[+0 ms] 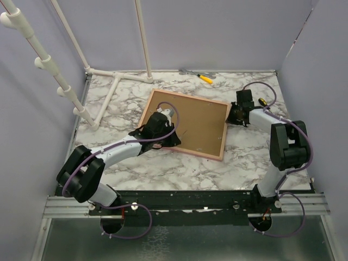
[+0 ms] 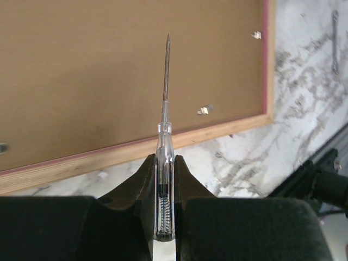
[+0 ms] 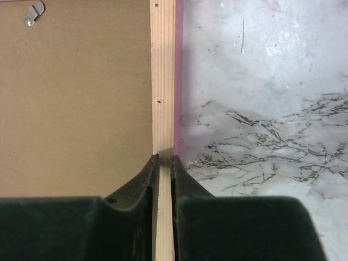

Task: Take the photo out of the frame
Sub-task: Adjust the photo frame at the center of the board.

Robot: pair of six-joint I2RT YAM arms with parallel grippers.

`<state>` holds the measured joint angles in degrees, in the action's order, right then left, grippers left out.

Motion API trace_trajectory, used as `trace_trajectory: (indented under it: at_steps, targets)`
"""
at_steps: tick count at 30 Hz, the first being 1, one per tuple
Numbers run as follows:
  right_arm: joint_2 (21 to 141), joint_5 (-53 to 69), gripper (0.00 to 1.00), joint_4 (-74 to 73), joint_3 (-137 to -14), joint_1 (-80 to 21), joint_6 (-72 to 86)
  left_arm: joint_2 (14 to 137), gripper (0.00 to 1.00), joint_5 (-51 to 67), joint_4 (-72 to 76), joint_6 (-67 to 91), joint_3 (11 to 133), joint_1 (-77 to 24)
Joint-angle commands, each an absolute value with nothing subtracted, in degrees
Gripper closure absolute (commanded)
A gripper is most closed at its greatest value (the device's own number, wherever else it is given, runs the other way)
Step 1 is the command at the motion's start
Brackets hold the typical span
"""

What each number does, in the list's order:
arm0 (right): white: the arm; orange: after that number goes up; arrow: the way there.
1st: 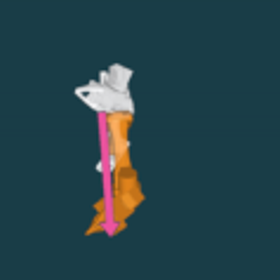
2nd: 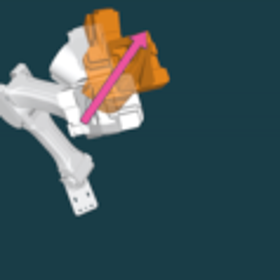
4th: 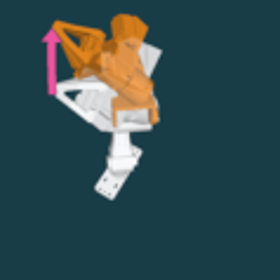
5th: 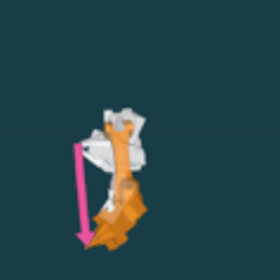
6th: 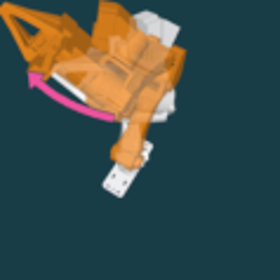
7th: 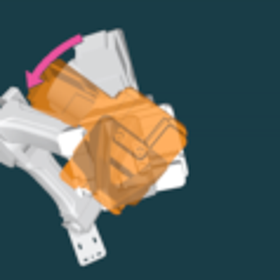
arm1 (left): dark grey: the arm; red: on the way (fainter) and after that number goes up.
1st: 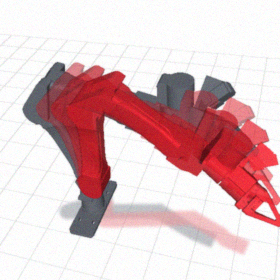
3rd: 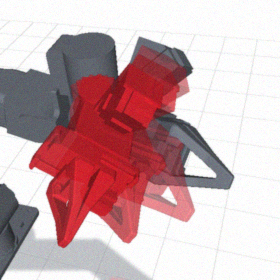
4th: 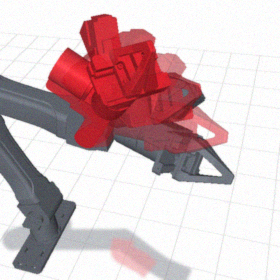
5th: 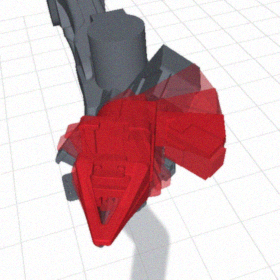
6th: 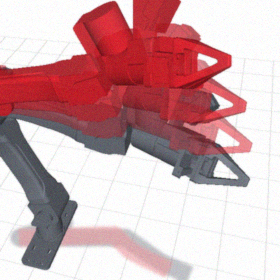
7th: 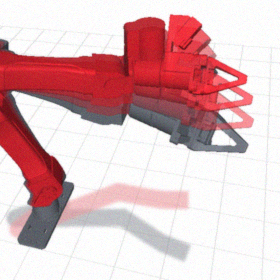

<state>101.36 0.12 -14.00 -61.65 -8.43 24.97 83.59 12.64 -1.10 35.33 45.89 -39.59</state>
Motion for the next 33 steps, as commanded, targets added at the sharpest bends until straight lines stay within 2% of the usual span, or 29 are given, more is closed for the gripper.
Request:
trace_trajectory:
  at_steps: [1, 2, 4, 9, 18, 28, 31, 33]
  targets:
    - [103.91, 3.80, 0.92, -10.88, -62.55, -8.99, 20.92, 81.50, 1.00, 7.13, -2.52, 36.65, 43.23, -36.02]
    - [104.64, 3.94, 0.97, -10.97, -63.30, -9.20, 20.17, 81.32, 1.00, 6.24, -2.28, 36.53, 42.83, -35.69]
    - [105.82, 3.64, 0.97, -11.32, -64.88, -10.03, 18.34, 81.58, 1.00, 4.94, -1.87, 35.97, 42.31, -35.26]
    - [106.31, 1.27, 0.95, -10.49, -66.19, -12.56, 14.30, 83.91, 1.00, 6.08, -1.72, 36.00, 41.11, -35.16]
    - [106.38, 6.23, 0.94, -7.74, -64.91, -14.14, 12.61, 83.61, 1.00, 11.98, -0.35, 36.37, 36.25, -35.40]
    - [108.07, 8.47, 0.93, -8.06, -66.53, -14.15, 13.35, 84.15, 1.00, 18.09, 12.78, 43.15, 28.26, -39.59]
    - [108.03, 8.90, 0.91, -8.38, -66.57, -14.15, 14.00, 83.64, 1.00, 17.66, 13.52, 44.33, 28.02, -40.80]
    - [106.80, 7.37, 0.87, -8.68, -66.10, -14.15, 15.70, 81.84, 1.00, 16.61, 13.47, 44.95, 27.87, -40.89]
